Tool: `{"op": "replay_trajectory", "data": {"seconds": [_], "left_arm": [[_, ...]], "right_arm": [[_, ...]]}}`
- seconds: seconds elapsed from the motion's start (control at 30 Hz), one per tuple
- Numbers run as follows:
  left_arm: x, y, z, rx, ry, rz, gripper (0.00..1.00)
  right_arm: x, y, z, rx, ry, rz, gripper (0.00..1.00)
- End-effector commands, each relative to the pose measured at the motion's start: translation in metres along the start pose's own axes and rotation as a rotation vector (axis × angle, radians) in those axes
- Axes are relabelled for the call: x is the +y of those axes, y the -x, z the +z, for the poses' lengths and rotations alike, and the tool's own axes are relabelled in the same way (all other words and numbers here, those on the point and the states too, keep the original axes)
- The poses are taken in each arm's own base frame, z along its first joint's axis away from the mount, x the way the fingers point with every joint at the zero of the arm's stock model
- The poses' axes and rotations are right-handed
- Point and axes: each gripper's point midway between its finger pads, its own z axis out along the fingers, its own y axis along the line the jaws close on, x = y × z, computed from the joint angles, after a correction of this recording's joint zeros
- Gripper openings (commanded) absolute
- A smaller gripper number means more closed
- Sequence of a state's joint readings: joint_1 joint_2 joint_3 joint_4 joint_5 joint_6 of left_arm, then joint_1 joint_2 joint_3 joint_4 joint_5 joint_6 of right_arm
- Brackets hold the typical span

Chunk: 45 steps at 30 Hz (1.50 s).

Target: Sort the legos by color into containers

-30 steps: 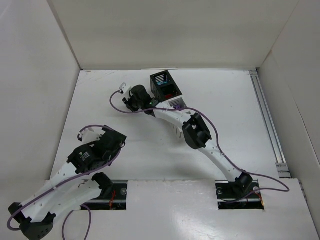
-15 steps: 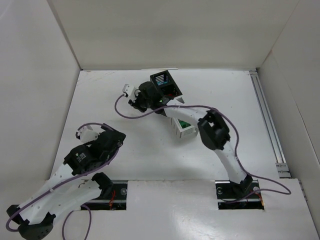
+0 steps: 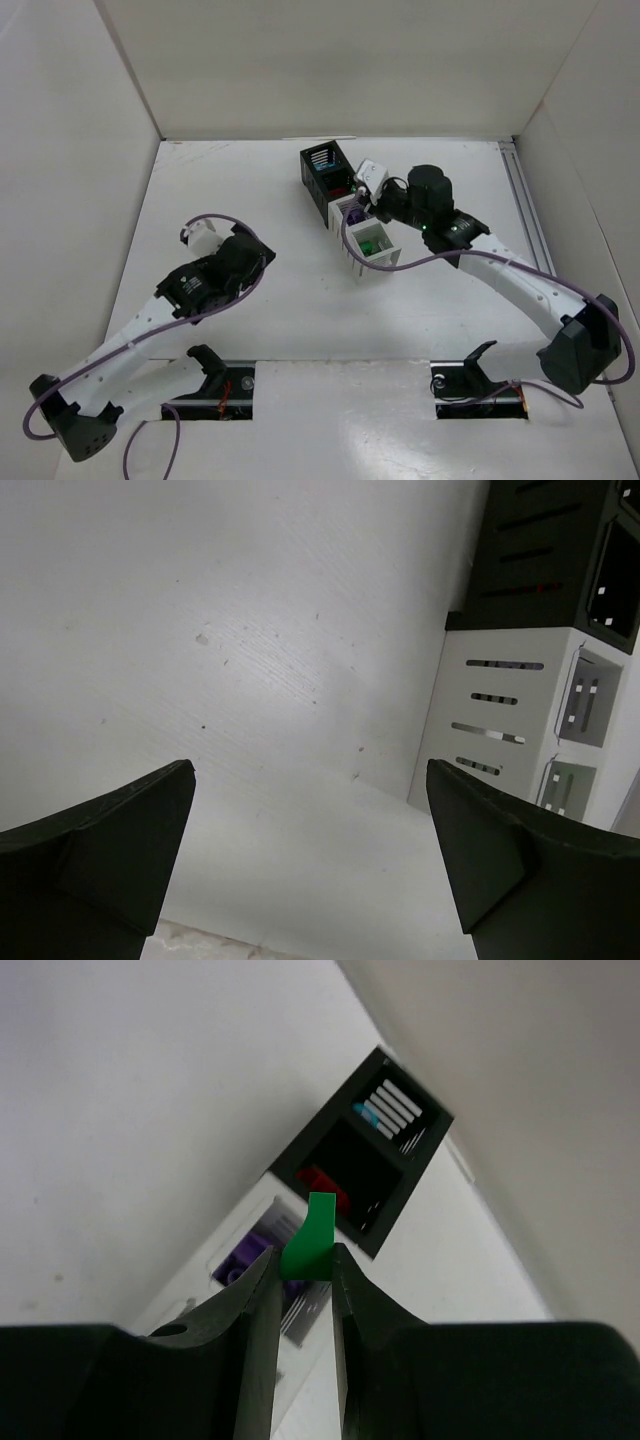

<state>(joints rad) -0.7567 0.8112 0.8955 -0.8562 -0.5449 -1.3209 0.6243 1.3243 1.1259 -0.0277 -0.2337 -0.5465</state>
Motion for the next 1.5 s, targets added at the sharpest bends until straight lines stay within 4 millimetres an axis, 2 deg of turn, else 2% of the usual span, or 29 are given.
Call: {"op": "replay_trajectory", "data": {"seconds": [0.0, 0.07, 0.17, 0.2, 0.27, 0.3, 0.33, 0.4, 0.43, 0.5, 0.53, 0.63, 0.8, 0.87, 0.9, 0.93, 0.97, 1.03, 1.07, 1.1, 1.17, 1.23, 1.37, 1.47], "left_arm": [[-0.031, 0.008, 0.002, -0.026, -0.071, 0.054, 1.00], [-0.039, 0.005, 0.009, -0.025, -0.066, 0.067, 1.00], [-0.040, 0.006, 0.024, -0.020, -0.033, 0.094, 1.00], [-0.038, 0.012, 0.031, -0.024, -0.018, 0.088, 1.00], [-0.038, 0.016, 0.037, -0.010, -0.019, 0.101, 1.00], [-0.040, 0.011, 0.043, 0.027, -0.032, 0.105, 1.00], [-0.040, 0.017, 0.046, 0.023, -0.032, 0.090, 1.00], [-0.035, 0.010, 0.053, 0.046, -0.027, 0.110, 1.00], [-0.037, 0.011, 0.053, 0.042, -0.036, 0.106, 1.00], [-0.037, 0.011, 0.053, 0.042, -0.036, 0.106, 1.00], [-0.037, 0.011, 0.053, 0.042, -0.036, 0.106, 1.00], [-0.032, 0.008, 0.055, 0.054, -0.011, 0.118, 1.00], [-0.036, 0.016, 0.050, 0.027, -0.020, 0.110, 1.00], [-0.033, 0.017, 0.050, 0.022, -0.007, 0.114, 1.00], [-0.037, 0.020, 0.048, 0.017, -0.017, 0.109, 1.00], [-0.037, 0.020, 0.048, 0.017, -0.017, 0.109, 1.00], [-0.038, 0.023, 0.046, 0.005, -0.013, 0.108, 1.00], [-0.032, 0.030, 0.046, -0.011, 0.014, 0.102, 1.00], [-0.034, 0.034, 0.045, -0.026, 0.012, 0.098, 1.00], [-0.029, 0.037, 0.046, -0.027, 0.032, 0.115, 1.00], [-0.026, 0.040, 0.047, -0.026, 0.039, 0.128, 1.00], [-0.027, 0.043, 0.042, -0.037, 0.019, 0.118, 1.00], [-0.027, 0.050, 0.037, -0.061, 0.010, 0.101, 1.00], [-0.027, 0.055, 0.032, -0.078, -0.003, 0.092, 1.00]], "right_arm": [[0.028, -0.035, -0.010, 0.104, 0.111, -0.018, 0.11], [0.031, -0.044, -0.013, 0.143, 0.123, -0.020, 0.11], [0.039, -0.058, -0.016, 0.187, 0.137, 0.001, 0.11], [0.038, -0.056, -0.019, 0.185, 0.135, 0.000, 0.11], [0.039, -0.066, -0.024, 0.210, 0.130, 0.007, 0.11], [0.035, -0.062, -0.027, 0.205, 0.114, 0.003, 0.12], [0.040, -0.069, -0.028, 0.222, 0.125, 0.008, 0.14], [0.041, -0.073, -0.032, 0.239, 0.123, 0.009, 0.15], [0.040, -0.070, -0.034, 0.231, 0.118, 0.007, 0.19], [0.042, -0.076, -0.035, 0.253, 0.117, 0.019, 0.24], [0.042, -0.076, -0.035, 0.253, 0.117, 0.019, 0.32], [0.040, -0.071, -0.041, 0.240, 0.109, 0.015, 0.44], [0.025, -0.059, -0.055, 0.211, 0.061, 0.013, 0.51], [0.019, -0.049, -0.062, 0.185, 0.045, 0.001, 0.56], [0.019, -0.048, -0.065, 0.184, 0.044, 0.000, 0.68], [0.010, -0.045, -0.072, 0.175, 0.012, 0.010, 0.79], [0.003, -0.046, -0.076, 0.179, -0.015, 0.011, 1.00], [-0.015, -0.062, -0.091, 0.246, -0.089, 0.041, 1.00], [-0.026, -0.061, -0.101, 0.257, -0.136, 0.055, 1.00], [-0.033, -0.072, -0.108, 0.300, -0.168, 0.078, 1.00], [-0.057, -0.079, -0.136, 0.369, -0.284, 0.090, 1.00], [-0.069, -0.094, -0.155, 0.455, -0.375, 0.104, 1.00], [-0.086, -0.098, -0.192, 0.519, -0.525, 0.117, 1.00], [-0.085, -0.108, -0.208, 0.537, -0.582, 0.145, 1.00]]}}
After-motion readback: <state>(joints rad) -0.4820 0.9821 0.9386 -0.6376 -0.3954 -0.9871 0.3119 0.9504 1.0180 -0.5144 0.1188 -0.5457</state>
